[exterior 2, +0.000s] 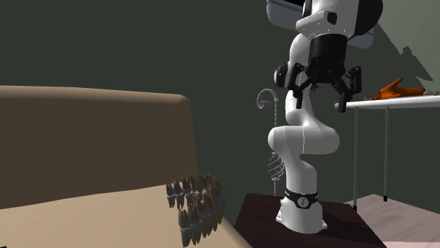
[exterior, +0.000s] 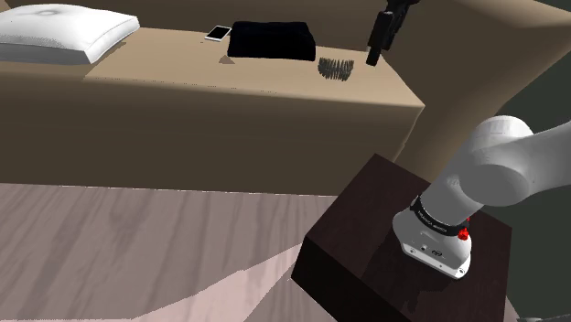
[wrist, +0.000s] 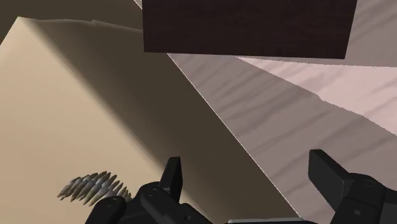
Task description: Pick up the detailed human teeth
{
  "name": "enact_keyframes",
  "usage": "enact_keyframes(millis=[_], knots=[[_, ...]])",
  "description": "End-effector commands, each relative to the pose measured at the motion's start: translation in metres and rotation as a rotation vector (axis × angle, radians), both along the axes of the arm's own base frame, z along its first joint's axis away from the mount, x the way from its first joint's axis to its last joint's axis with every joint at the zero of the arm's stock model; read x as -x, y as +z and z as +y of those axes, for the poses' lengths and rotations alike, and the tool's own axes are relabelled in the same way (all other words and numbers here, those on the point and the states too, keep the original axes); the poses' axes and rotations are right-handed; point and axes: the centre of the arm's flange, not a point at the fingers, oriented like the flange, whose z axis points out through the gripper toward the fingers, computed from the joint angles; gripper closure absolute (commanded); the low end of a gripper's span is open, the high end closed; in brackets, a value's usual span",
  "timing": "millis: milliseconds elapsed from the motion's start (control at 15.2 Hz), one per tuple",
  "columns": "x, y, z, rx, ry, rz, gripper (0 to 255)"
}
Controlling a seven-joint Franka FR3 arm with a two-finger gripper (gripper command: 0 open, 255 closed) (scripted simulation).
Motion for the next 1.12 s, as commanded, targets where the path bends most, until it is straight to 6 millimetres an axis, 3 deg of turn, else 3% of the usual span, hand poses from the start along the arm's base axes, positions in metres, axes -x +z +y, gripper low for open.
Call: enact_keyframes(millis=[0,1056], knots=[[0.000,0.000,0.000,0.000,0.000,0.000,0],[-0.156,-0.064,-0.168,-0.207,-0.123,0.053,0]])
